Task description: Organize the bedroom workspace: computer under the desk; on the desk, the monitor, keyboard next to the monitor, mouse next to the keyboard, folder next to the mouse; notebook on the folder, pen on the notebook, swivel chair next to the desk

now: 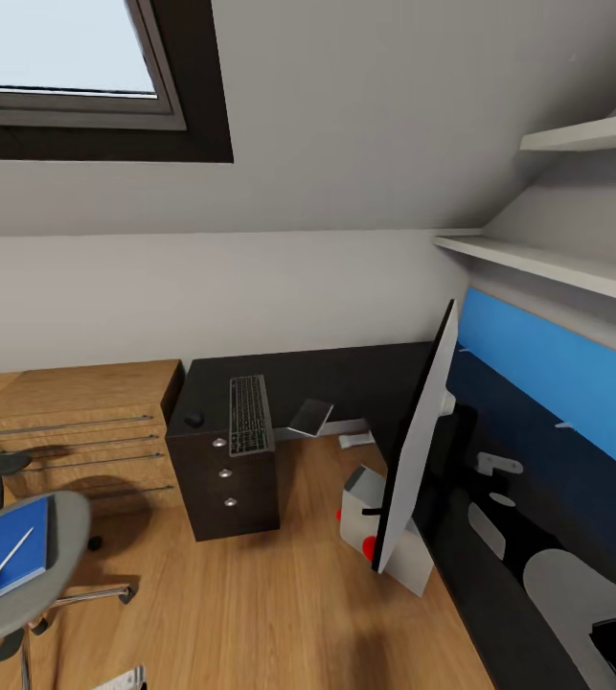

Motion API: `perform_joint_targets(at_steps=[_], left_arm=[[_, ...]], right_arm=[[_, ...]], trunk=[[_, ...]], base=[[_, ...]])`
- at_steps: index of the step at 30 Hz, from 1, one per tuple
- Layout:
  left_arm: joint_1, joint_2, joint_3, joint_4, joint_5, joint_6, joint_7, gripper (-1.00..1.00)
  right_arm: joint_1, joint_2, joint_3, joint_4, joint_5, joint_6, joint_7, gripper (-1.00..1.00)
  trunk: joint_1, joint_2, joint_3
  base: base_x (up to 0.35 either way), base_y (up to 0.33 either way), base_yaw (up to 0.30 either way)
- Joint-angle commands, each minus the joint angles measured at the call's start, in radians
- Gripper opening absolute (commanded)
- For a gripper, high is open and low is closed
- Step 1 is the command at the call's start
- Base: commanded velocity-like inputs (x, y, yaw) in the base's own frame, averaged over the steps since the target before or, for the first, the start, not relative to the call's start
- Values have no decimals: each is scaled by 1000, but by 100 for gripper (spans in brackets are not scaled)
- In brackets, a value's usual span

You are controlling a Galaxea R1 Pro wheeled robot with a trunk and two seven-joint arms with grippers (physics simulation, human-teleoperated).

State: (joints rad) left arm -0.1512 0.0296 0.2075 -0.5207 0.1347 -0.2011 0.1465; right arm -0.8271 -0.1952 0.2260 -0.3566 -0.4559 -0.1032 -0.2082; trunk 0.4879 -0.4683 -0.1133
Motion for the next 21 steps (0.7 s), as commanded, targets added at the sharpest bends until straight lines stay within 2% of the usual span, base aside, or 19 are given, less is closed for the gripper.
perform_joint_targets(at_steps=[1,2,6,16,17,21], left_arm=[[-1,0,-2,-6,11,4,1,100],[-1,-1,-3,-15,11,14,1,100],[-1,-17,-1,-115,12,138,1,100],[-1,-58,-4,-411,12,598,3,100],[-1,-67,-6,-470,13,665,3,100],[-1,-93,-8,-632,14,804,4,100]], right_arm=[[-1,-1,9,0,-10,-4,-5,100],[-1,-1,9,1,-10,-4,-5,100],[-1,-2,9,16,-10,-4,-5,100],[-1,-1,9,34,-10,-4,-5,100],[-1,-1,9,35,-10,-4,-5,100],[-1,-1,10,36,-10,-4,-5,100]], trunk=[[0,-2,-2],[0,-2,-2],[16,-30,-15],[54,-100,-46],[58,-107,-49],[73,-135,-62]], base=[[0,0,0],[0,0,0],[0,0,0],[0,0,0],[0,0,0],[0,0,0]])
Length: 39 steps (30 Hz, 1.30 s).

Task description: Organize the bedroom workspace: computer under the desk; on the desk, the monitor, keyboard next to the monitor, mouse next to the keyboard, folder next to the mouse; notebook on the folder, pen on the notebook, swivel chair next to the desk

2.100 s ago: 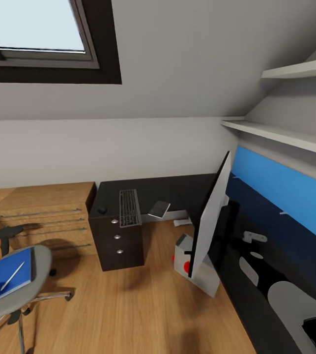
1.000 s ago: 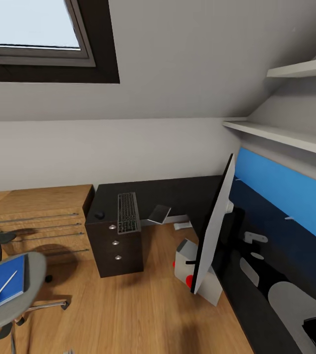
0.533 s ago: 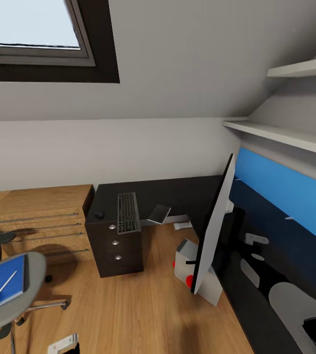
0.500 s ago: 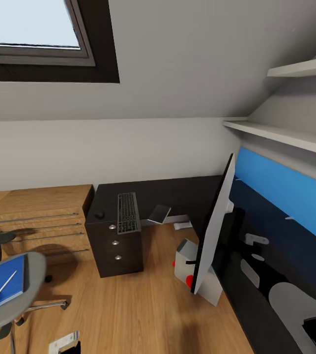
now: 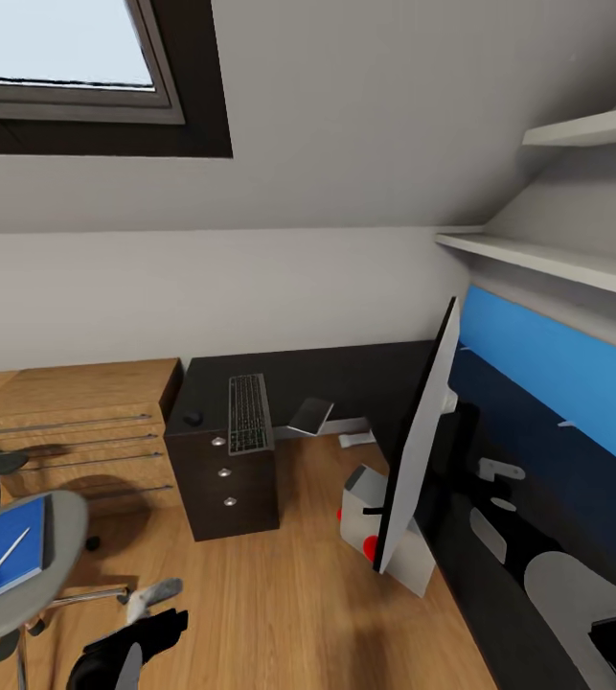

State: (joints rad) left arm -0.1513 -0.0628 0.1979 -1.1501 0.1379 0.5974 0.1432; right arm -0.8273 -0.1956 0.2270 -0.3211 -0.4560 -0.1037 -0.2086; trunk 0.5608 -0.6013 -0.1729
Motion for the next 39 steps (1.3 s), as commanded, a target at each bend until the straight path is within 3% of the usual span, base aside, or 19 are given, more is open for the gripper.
perform_joint_targets(at_steps=[1,6,8,16,39], left_arm=[[-1,-29,0,-126,11,123,7,100],[-1,-51,0,-215,12,243,8,100],[0,-56,1,-185,10,276,8,100],[-1,-56,0,-164,9,284,4,100],[-1,-57,0,-166,8,285,7,100]], right_arm=[[-1,-1,9,0,-10,-4,-5,100],[-1,-2,9,0,-10,-4,-5,100],[-1,-2,9,-1,-10,-10,-4,100],[0,-3,8,-1,-10,-53,-4,100],[-1,-2,8,-4,-10,-56,-5,100]], trunk=[[4,-9,-5],[23,-44,-21],[31,-58,-27],[62,-114,-52],[150,-275,-124]], base=[[0,0,0],[0,0,0],[0,0,0],[0,0,0],[0,0,0]])
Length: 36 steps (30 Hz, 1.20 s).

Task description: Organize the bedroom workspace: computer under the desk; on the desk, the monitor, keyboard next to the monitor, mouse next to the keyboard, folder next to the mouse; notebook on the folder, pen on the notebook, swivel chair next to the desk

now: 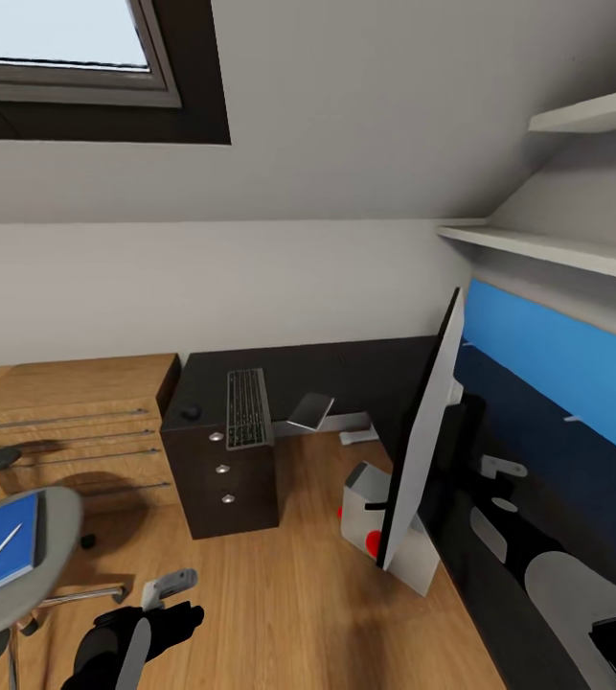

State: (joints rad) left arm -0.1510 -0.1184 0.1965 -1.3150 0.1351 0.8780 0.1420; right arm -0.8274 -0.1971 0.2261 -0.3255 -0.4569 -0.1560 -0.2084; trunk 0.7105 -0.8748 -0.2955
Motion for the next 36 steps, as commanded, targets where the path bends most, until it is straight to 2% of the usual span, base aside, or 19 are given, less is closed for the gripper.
perform_joint_targets(at_steps=[1,29,36], left_arm=[[0,-1,1,-1,11,4,8,100],[-1,0,1,-1,10,4,10,100],[-1,0,1,-1,10,4,10,100]], right_arm=[[-1,-1,9,0,-9,-4,-5,100],[-1,3,10,-1,-9,-4,-5,100],[-1,4,10,0,-9,-5,-5,100]], trunk=[[4,-8,-5],[111,-204,-92],[111,-204,-92]], base=[[0,0,0],[0,0,0],[0,0,89]])
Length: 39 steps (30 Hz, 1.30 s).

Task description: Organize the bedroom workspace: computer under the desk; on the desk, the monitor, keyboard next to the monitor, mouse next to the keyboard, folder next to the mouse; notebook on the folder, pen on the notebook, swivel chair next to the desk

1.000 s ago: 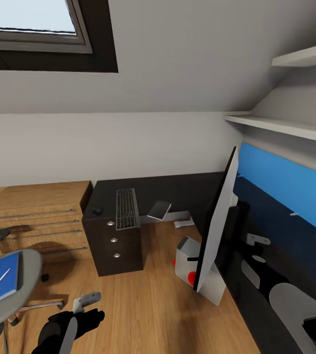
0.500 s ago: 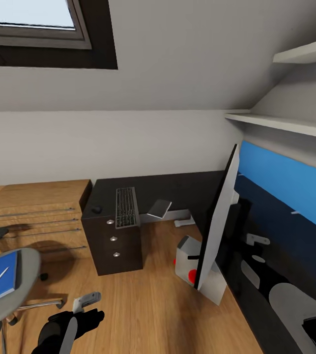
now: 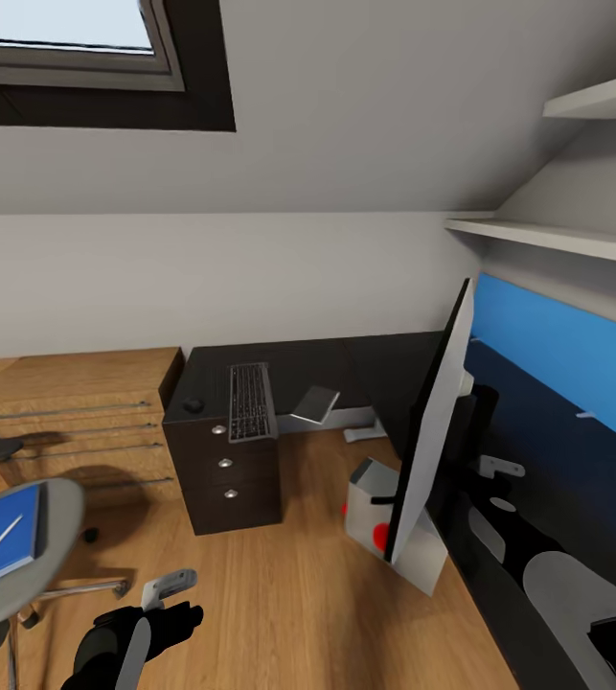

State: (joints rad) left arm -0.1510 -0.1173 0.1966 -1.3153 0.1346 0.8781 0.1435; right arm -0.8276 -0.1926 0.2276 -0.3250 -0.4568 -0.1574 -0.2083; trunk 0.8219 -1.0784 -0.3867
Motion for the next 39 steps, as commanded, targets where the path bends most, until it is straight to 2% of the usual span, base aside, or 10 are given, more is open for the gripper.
perform_joint_targets(at_steps=[1,12,19,39], left_arm=[[-1,-1,1,-1,11,4,8,100],[-1,-1,1,-1,10,4,6,100],[-1,-1,1,1,10,4,5,100],[-1,1,2,3,8,4,5,100]], right_arm=[[-1,-1,9,0,-10,-3,-5,100],[-1,-2,9,0,-10,-3,-5,100],[0,-3,7,1,-10,-4,-5,100],[0,-3,7,3,-10,-4,-4,100]], trunk=[[0,-1,-1],[0,-1,-1],[0,-1,-1],[0,-1,11]], base=[[0,0,200],[0,0,236],[0,0,26],[0,0,-202]])
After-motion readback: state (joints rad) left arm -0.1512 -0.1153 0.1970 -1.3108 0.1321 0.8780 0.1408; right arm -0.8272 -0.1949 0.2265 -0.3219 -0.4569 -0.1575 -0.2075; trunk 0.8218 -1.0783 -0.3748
